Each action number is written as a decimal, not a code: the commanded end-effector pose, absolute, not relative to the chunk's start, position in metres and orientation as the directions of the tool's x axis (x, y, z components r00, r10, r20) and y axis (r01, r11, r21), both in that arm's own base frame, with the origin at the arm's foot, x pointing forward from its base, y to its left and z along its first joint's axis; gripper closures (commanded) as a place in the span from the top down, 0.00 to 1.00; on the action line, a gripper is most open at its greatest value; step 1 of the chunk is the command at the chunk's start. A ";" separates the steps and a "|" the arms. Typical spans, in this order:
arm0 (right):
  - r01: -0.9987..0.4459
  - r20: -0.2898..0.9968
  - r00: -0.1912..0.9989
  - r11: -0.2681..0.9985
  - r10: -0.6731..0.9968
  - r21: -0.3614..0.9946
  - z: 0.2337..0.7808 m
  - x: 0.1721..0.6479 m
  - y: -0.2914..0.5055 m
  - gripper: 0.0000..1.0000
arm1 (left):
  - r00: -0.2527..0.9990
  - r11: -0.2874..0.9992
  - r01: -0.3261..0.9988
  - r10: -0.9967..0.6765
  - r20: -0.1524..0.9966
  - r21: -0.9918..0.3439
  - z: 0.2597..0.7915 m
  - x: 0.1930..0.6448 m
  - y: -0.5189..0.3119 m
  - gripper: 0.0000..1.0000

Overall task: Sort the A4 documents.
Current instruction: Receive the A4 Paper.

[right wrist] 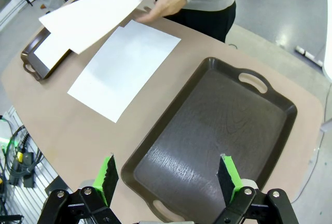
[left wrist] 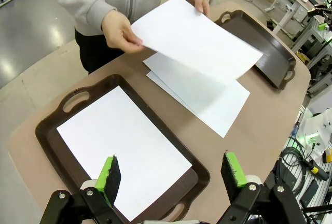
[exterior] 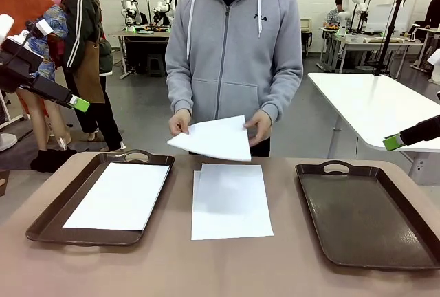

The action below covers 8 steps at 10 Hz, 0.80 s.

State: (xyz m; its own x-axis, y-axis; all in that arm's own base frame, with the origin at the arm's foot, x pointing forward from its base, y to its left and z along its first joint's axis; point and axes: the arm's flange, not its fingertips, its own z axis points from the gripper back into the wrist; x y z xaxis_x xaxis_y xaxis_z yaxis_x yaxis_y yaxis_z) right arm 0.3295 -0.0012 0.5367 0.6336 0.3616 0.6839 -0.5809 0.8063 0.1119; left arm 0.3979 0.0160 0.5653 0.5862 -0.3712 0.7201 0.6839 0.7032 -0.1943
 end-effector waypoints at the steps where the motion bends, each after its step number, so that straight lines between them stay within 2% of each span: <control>1: -0.589 0.686 0.634 0.798 0.357 0.129 0.534 0.331 -0.002 1.00 | 0.586 0.704 0.684 -0.373 0.720 -0.192 0.566 0.398 0.016 1.00; 8: -0.589 0.686 0.634 0.798 0.357 0.129 0.534 0.331 -0.002 1.00 | 0.586 0.704 0.684 -0.373 0.720 -0.192 0.566 0.398 0.016 1.00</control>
